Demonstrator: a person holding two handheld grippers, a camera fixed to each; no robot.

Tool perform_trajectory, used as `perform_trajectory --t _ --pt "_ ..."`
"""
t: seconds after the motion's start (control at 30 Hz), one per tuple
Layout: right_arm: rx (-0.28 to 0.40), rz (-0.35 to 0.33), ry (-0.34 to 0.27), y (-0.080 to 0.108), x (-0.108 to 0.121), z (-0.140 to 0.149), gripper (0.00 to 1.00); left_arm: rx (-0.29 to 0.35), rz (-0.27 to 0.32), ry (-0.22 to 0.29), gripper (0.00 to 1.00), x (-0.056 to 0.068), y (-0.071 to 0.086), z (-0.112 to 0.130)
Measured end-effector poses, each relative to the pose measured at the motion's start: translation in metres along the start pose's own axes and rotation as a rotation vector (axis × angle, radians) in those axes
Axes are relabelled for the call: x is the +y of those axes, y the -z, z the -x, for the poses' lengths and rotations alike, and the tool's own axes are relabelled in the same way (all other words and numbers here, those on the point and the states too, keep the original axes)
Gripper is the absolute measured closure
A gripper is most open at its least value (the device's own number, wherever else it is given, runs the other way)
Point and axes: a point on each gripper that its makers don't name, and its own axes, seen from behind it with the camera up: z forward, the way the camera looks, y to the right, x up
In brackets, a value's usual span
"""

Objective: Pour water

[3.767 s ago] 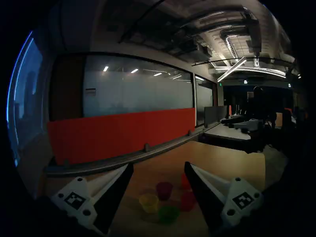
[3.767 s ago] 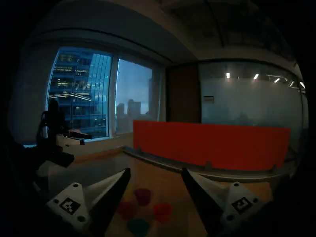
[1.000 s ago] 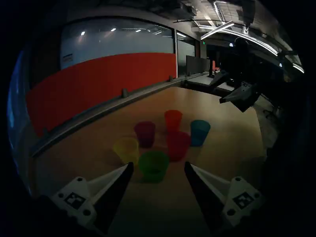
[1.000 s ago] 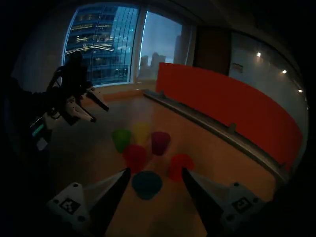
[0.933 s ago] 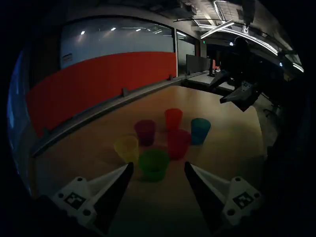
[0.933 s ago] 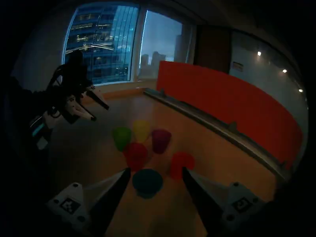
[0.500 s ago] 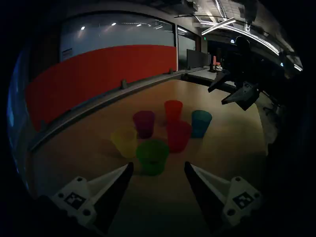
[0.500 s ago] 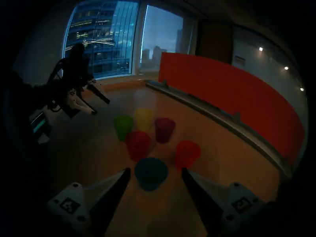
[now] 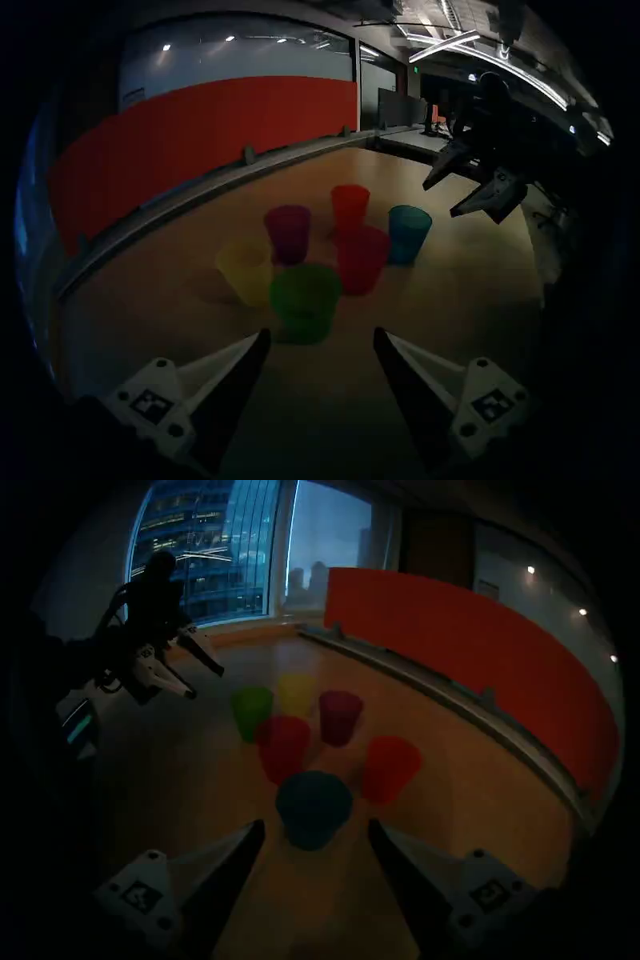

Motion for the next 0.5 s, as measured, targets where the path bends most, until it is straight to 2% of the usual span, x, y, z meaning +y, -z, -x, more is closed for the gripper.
perform_trajectory --t 0.5 --pt "-0.019 -0.004 -0.005 -0.021 -0.002 0.014 0.03 -0.031 -0.003 0.0 0.04 -0.003 -0.018 0.01"
